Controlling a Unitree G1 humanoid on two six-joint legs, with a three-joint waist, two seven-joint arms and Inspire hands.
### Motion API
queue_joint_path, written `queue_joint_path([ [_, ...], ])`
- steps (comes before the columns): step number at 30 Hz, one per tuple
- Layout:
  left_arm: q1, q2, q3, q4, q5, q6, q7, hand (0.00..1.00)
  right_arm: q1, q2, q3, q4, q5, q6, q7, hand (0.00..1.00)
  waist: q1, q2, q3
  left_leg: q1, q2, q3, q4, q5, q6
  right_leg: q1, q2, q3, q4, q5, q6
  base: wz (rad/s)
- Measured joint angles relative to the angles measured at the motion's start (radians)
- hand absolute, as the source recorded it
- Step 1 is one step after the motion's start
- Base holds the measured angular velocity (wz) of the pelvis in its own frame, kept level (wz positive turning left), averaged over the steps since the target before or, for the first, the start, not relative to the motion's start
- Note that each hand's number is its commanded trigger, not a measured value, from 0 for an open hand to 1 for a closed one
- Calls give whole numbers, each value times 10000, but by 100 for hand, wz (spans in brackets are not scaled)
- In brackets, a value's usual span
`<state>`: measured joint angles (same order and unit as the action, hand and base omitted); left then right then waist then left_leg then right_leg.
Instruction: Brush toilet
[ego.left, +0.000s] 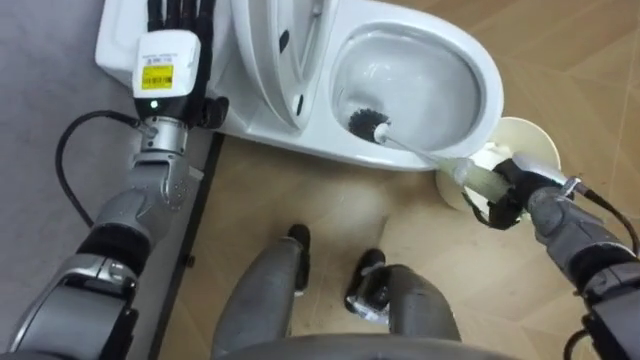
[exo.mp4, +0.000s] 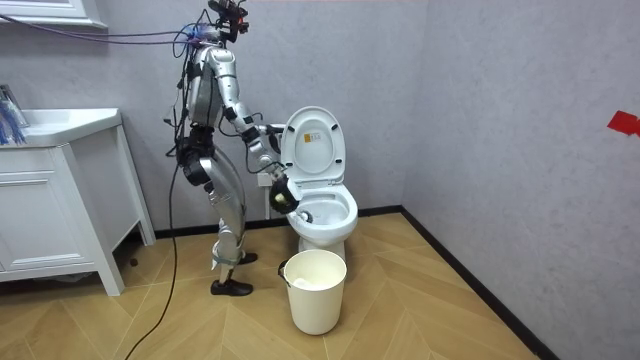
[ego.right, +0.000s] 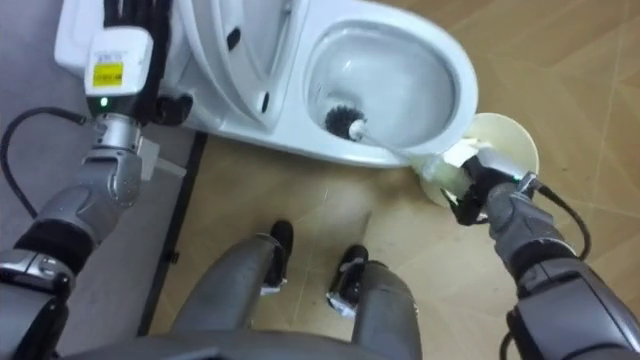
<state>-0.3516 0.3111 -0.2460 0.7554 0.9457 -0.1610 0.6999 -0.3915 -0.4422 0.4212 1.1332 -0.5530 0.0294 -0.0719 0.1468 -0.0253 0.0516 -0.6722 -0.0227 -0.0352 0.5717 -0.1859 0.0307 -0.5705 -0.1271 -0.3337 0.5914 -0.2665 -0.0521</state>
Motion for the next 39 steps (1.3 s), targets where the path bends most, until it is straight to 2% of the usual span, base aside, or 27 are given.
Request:
queue_joint_path([
  [2, -26, 0, -12, -253, -57, 6, 99, 0, -198, -144, 110, -16, -287, 161, -137, 100, 102, 6, 8, -274, -40, 6, 131, -1, -14, -308, -121, -42, 250, -98, -44, 7],
  [4, -131, 2, -100, -483, -208, 5, 171, 0, -403, -364, 302, -11, -560, 187, -475, 100, 187, 116, 83, -598, -60, -52, 387, -6, -34, -550, -229, -250, 502, -180, -102, 15],
  [5, -181, 2, -155, -510, -230, 2, 182, 0, -428, -424, 313, -13, -597, 201, -552, 100, 243, 135, 92, -687, -53, -65, 484, -17, -48, -614, -240, -269, 546, -206, -120, 16],
  [6, -296, 8, -318, -510, -332, 1, 289, 0, -527, -544, 454, -11, -647, 242, -700, 100, 303, 221, 151, -824, -68, -136, 641, -27, -59, -672, -269, -347, 715, -256, -135, 17],
  [7, -341, 19, -381, -527, -416, -3, 358, 0, -630, -611, 608, -17, -757, 290, -853, 100, 316, 249, 164, -953, -86, -213, 730, -46, -86, -801, -329, -376, 858, -351, -148, 20],
  [8, -343, 44, -419, -569, -449, -2, 378, 0, -648, -616, 619, -36, -843, 320, -947, 100, 312, 253, 165, -1038, -89, -222, 790, -50, -90, -879, -365, -393, 907, -389, -153, 16],
  [11, -417, 405, -636, -858, -578, 4, 537, 0, -993, -708, 695, -107, -1252, 380, -1343, 100, 442, 242, 172, -1589, -107, -235, 1155, -94, -125, -1430, -467, -412, 1355, -528, -243, 2],
  [13, -558, 640, -759, -898, -567, 37, 613, 0, -1263, -910, 989, -109, -1291, 463, -1718, 100, 510, 244, 179, -1989, -233, -314, 1448, -98, -135, -1766, -615, -554, 1736, -660, -295, 18],
  [14, -547, 678, -758, -888, -595, 101, 634, 0, -1307, -959, 1077, -106, -1315, 482, -1806, 100, 515, 245, 179, -2072, -234, -317, 1533, -99, -135, -1816, -643, -580, 1812, -700, -290, 23],
  [16, -442, 885, -873, -897, -739, 394, 767, 0, -1463, -1199, 1328, -91, -1509, 608, -2126, 100, 780, 244, 189, -2323, -193, -317, 1737, -126, -120, -2018, -666, -621, 1972, -760, -309, 8],
  [18, -466, 1093, -1114, -911, -828, 496, 860, 0, -1613, -1348, 1480, -90, -1518, 734, -2327, 100, 891, 248, 193, -2515, -235, -315, 1830, -142, -94, -2207, -769, -645, 2168, -820, -293, 10],
  [21, -467, 1147, -1119, -952, -1081, 739, 1030, 0, -1804, -1384, 1481, -86, -1493, 865, -2564, 100, 1066, 238, 197, -2783, -271, -305, 1924, -161, -59, -2447, -840, -650, 2353, -845, -283, 5],
  [23, -459, 1208, -1173, -1058, -1082, 754, 1046, 0, -1873, -1383, 1478, -78, -1423, 943, -2697, 100, 1067, 233, 201, -2915, -311, -310, 2022, -175, -33, -2556, -904, -668, 2476, -882, -262, 6],
  [25, -424, 1206, -1175, -1207, -1068, 758, 1060, 0, -1880, -1385, 1455, -17, -837, 959, -2808, 100, 1028, 220, 209, -3004, -426, -339, 2103, -192, -6, -2645, -1032, -698, 2651, -968, -237, 10],
  [29, -318, 1217, -1174, -1502, -1100, 925, 1188, 0, -2002, -1378, 1419, -1, 196, 949, -2835, 100, 999, 179, 234, -3158, -446, -320, 2183, -201, 4, -2824, -1057, -634, 2771, -988, -233, 1],
  [35, -239, 1386, -1179, -1679, -1108, 1167, 1190, 0, -2053, -1358, 1202, 1, 2881, 1025, -2845, 100, 914, 158, 247, -3224, -424, -284, 2255, -207, 7, -2926, -1003, -497, 2844, -1002, -239, -1],
  [39, -246, 1375, -1179, -1679, -1095, 1481, 1172, 0, -2089, -1127, 798, 38, 4514, 1030, -2849, 100, 722, 163, 245, -3210, -428, -266, 2318, -203, 7, -2938, -1036, -468, 2957, -1008, -250, 0],
])
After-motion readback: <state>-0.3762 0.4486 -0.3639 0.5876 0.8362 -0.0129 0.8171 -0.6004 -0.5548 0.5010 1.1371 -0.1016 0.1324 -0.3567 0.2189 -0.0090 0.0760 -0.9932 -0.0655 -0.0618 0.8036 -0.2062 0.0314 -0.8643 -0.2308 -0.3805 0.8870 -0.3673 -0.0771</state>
